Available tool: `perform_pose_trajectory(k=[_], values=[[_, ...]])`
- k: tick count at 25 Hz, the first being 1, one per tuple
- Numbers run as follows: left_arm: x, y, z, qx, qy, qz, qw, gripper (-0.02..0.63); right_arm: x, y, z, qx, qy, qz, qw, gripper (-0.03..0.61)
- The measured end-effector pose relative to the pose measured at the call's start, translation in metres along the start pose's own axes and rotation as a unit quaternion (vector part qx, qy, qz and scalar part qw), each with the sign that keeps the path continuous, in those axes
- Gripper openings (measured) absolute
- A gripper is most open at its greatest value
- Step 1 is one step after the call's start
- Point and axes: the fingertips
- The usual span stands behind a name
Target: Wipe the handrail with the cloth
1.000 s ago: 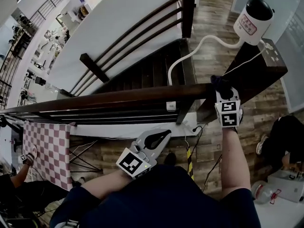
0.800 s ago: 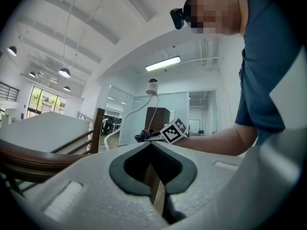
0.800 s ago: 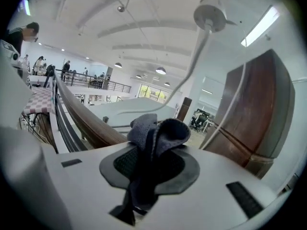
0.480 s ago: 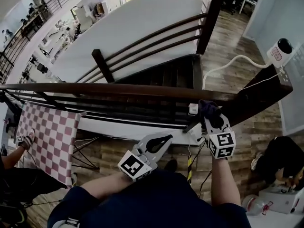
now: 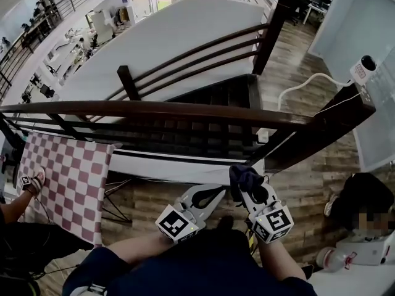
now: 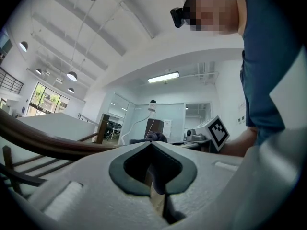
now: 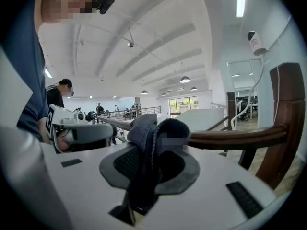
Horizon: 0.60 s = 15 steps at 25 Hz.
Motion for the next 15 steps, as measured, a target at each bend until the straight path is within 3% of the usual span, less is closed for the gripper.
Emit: perform_pose_trajectory(k=[7, 15], values=[[0.020, 0.005, 0.012, 0.008, -0.028, 0.019, 0.9994, -0.005, 0.003, 0.010, -0.037, 0.053, 0.018, 0.003, 0.998, 0.091], [0.021, -0.026, 0.035, 0.008, -0.042, 0.016, 0.9990, -0.005, 0.007, 0.035, -0.018, 0.072, 0.007, 0.009, 0.997, 0.091]])
Point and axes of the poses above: the fingertips, and each gripper's own axes: y backward along the fingers, z to its right, x out of its top, and after that the axes turned 8 degrees about z, right-handed
